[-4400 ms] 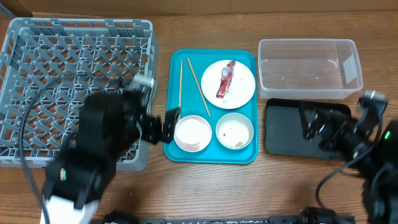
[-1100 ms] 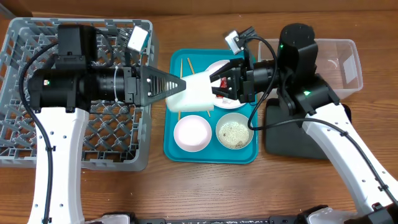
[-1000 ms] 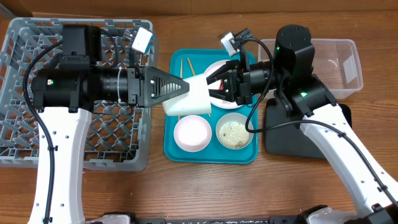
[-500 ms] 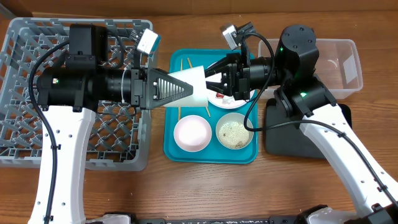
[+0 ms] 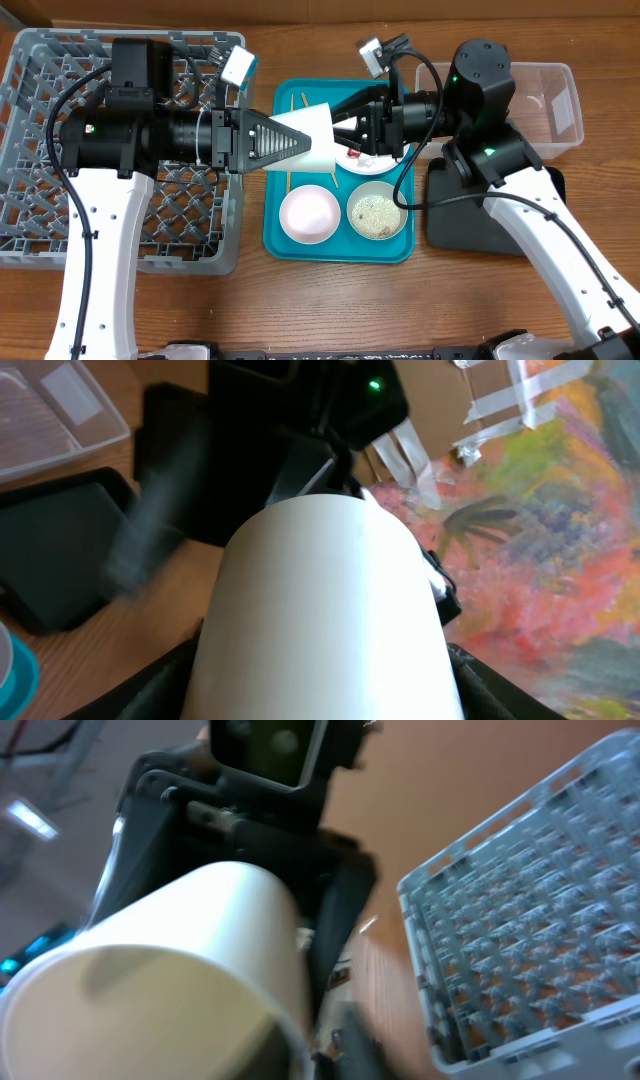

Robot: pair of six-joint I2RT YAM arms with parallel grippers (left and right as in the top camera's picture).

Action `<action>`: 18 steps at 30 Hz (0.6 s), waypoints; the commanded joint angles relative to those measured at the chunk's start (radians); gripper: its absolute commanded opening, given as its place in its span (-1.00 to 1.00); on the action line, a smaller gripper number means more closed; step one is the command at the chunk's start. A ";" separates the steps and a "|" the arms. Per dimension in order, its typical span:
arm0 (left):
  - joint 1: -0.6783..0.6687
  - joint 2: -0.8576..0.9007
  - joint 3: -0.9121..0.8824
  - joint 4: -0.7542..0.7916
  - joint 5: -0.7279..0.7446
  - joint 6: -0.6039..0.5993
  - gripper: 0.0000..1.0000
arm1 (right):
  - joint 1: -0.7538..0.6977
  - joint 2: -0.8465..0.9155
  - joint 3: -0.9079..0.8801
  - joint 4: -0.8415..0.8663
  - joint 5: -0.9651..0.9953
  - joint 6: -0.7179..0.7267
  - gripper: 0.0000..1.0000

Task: Sort waste into correct bins and load items into the dishwasher
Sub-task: 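Lift the cup and hand it to the left gripper, then place the white cup into the dish rack with the left gripper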

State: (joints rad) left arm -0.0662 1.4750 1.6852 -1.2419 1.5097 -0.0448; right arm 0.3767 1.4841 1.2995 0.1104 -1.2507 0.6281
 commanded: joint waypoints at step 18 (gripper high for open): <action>0.141 -0.082 0.020 -0.086 -0.628 -0.111 0.12 | -0.209 -0.003 0.002 -0.533 0.250 0.052 0.99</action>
State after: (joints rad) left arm 0.0349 1.4456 1.6852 -1.3075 1.1419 -0.0944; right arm 0.1715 1.4841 1.2999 -0.3485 -1.1496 0.6769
